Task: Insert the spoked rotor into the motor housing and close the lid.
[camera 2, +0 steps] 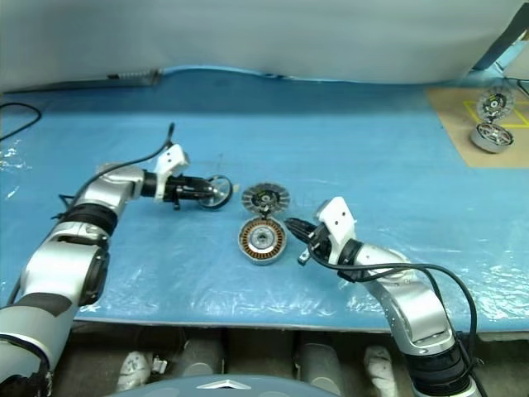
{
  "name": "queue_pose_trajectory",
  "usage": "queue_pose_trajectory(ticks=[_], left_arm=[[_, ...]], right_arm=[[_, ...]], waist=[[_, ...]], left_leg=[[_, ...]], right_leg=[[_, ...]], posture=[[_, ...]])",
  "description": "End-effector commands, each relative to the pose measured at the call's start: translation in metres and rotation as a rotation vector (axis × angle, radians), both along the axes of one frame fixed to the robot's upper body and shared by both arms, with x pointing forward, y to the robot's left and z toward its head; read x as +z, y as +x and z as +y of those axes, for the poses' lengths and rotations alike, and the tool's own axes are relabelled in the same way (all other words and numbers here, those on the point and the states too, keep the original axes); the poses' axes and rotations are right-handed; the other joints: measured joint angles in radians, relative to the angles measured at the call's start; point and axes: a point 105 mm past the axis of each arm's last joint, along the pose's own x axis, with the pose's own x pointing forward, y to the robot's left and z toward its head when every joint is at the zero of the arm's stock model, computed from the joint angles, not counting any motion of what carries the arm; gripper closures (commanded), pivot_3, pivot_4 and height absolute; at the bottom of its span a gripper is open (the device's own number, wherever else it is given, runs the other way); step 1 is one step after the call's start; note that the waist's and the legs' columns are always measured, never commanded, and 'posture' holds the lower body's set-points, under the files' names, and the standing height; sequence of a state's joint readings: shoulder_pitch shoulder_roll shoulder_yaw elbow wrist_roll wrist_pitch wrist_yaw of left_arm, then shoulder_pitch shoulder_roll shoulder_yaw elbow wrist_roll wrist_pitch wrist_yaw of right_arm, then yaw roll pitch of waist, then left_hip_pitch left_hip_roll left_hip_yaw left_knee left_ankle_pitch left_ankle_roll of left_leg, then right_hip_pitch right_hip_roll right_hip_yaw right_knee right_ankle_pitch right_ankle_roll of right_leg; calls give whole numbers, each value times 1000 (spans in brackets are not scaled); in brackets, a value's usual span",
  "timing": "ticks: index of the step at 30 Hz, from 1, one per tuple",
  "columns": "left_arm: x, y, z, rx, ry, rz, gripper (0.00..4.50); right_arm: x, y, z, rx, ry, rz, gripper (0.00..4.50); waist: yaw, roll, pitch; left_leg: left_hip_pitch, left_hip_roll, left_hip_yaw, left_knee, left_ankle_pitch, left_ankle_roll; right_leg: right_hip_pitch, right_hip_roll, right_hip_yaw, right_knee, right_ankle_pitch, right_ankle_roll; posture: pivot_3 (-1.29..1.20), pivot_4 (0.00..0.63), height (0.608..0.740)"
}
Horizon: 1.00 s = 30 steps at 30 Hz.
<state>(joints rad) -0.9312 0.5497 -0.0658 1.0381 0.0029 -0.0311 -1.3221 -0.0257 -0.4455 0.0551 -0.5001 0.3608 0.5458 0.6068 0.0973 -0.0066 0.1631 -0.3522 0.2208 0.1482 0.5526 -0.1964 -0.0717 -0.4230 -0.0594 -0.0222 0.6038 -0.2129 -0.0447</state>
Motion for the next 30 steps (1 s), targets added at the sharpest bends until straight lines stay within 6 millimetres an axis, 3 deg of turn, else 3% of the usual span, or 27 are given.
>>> queue_pose_trajectory(ticks=[1, 5, 9, 16, 21, 26, 30], left_arm=[[25, -14, 3, -80, -38, -45, 3165], [36, -40, -1, -166, -47, -24, 3165], [57, -79, -17, -315, -77, 22, 3165], [76, -119, -50, -505, -98, 54, 3165], [74, -124, -74, -558, -84, 27, 3165], [61, -114, -100, -553, -59, -33, 3165], [49, -108, -109, -542, -34, -55, 3165]], right_arm=[[-1, -3, -11, -39, 36, -48, 4500], [-21, -10, -19, -41, 1, -20, 4500], [-31, -19, -26, -28, 14, -8, 4500], [-48, -30, -30, 1, -3, 23, 4500], [-51, -32, -30, -2, 4, 31, 4500], [-52, -32, -28, 8, 7, 30, 4500], [-51, -30, -28, 6, 4, 23, 4500]], waist=[[2, 0, 0], [-1, 0, 2], [-5, 0, 3], [-5, 2, 4], [-5, 2, 4], [-4, 2, 4], [-7, 2, 4]], left_leg=[[0, 0, 0, 0, 0, 0], [0, 0, 1, -3, 0, 0], [1, 1, 1, -4, 0, 0], [1, 1, 3, -3, 0, 0], [1, 1, 3, -3, 0, 0], [0, 1, 3, -2, 0, 0], [-1, 1, 3, -2, 0, 0]], right_leg=[[0, 0, 0, 0, 0, 0], [0, -1, -1, -1, -1, -1], [-1, 0, -1, -1, -2, -2], [-1, 0, 0, 0, -2, -2], [-1, 0, 0, 0, -2, -2], [0, 0, 0, 0, -2, -2], [0, 1, 0, 0, -2, -2]], posture=[[0, 150, 740], [0, 150, 740], [0, 150, 740], [0, 150, 740], [0, 150, 740], [0, 150, 740], [0, 150, 740]])
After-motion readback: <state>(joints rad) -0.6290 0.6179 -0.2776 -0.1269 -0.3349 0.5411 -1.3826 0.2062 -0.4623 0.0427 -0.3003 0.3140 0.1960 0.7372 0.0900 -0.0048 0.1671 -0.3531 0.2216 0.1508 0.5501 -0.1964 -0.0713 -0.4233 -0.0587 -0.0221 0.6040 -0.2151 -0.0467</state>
